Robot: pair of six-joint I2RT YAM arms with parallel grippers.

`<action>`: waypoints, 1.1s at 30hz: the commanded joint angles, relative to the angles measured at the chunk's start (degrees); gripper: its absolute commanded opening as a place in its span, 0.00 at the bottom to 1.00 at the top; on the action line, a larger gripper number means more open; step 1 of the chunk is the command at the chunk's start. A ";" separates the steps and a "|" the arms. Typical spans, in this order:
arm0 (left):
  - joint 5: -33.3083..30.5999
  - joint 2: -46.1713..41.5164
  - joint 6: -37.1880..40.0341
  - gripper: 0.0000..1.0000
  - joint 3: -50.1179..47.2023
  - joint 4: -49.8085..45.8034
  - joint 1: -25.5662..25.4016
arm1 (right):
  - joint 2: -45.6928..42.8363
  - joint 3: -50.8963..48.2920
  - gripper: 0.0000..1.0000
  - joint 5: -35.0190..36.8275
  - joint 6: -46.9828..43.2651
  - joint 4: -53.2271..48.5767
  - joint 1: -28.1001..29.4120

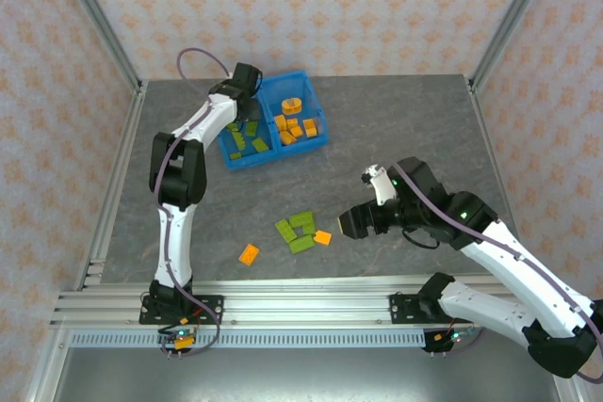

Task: Sort the legos into containers by color

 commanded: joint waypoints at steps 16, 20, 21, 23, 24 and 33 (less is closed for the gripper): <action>23.33 -57.61 22.45 0.73 -34.11 6.16 -13.32 | 18.61 -6.08 0.82 4.18 13.54 21.90 -0.29; 33.61 -67.49 36.95 0.88 -42.56 3.61 -15.51 | 28.43 -4.16 0.67 2.72 16.55 26.37 -0.30; 34.15 -69.87 40.14 0.89 -44.50 2.53 -16.68 | 31.08 -3.06 0.63 2.44 16.91 26.59 -0.30; 34.88 -73.60 43.63 0.93 -47.69 0.77 -17.93 | 35.72 -1.53 0.57 1.57 17.79 26.94 -0.30; 35.41 -75.31 44.79 0.94 -49.21 -0.22 -18.16 | 37.86 -0.96 0.55 1.09 18.32 27.39 -0.30; 38.36 -82.55 48.52 1.00 -59.99 -2.93 -18.27 | 48.87 0.33 0.36 -0.21 23.49 32.42 -0.30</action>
